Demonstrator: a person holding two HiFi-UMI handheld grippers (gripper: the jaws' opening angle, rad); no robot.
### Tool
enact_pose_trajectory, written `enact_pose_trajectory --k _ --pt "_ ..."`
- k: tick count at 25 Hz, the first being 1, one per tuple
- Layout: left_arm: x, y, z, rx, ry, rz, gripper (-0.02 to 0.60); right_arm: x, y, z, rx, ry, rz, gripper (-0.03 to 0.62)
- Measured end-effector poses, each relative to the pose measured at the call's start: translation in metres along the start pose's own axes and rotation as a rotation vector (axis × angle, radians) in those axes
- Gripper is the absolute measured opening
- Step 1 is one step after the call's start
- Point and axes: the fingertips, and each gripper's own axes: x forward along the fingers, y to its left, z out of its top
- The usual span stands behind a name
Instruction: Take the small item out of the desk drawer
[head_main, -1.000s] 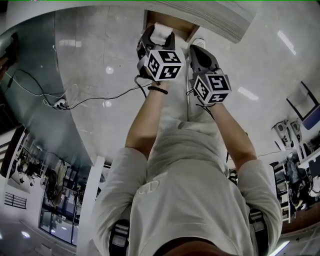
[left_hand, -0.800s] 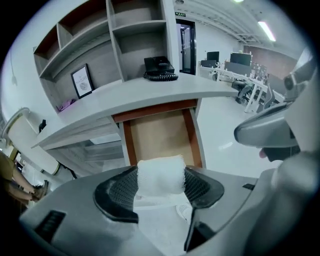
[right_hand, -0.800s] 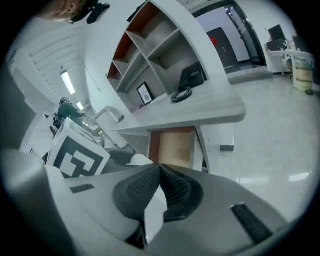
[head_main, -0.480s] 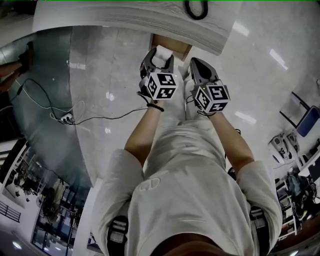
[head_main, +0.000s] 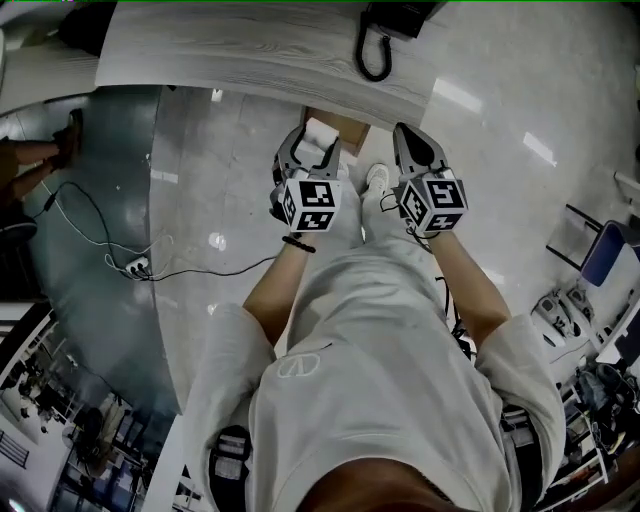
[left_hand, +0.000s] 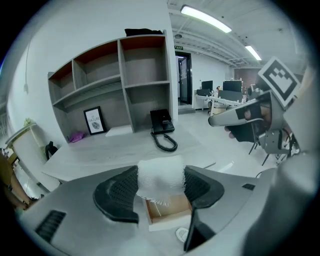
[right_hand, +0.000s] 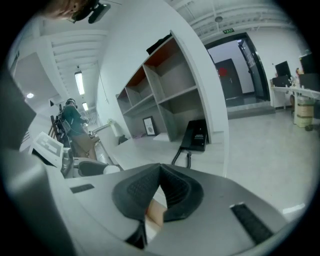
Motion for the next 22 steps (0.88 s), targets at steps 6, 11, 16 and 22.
enact_pose_trajectory --k 6,11,16,22 --pt "-0.029 0.013 0.043 -0.016 -0.089 0.015 0.267 -0.038 -0.016 0.068 0.004 -0.097 -0.038 0.002" --pt "-0.049 0.025 0.087 -0.031 -0.176 0.018 0.267 -0.059 -0.028 0.098 0.006 -0.151 -0.086 0.002" --pt "-0.08 0.032 0.148 -0.001 -0.295 0.001 0.267 -0.084 -0.038 0.125 0.005 -0.216 -0.132 0.002" --pt "-0.113 0.04 0.203 0.005 -0.425 0.002 0.267 -0.125 -0.048 0.168 0.026 -0.311 -0.186 0.002"
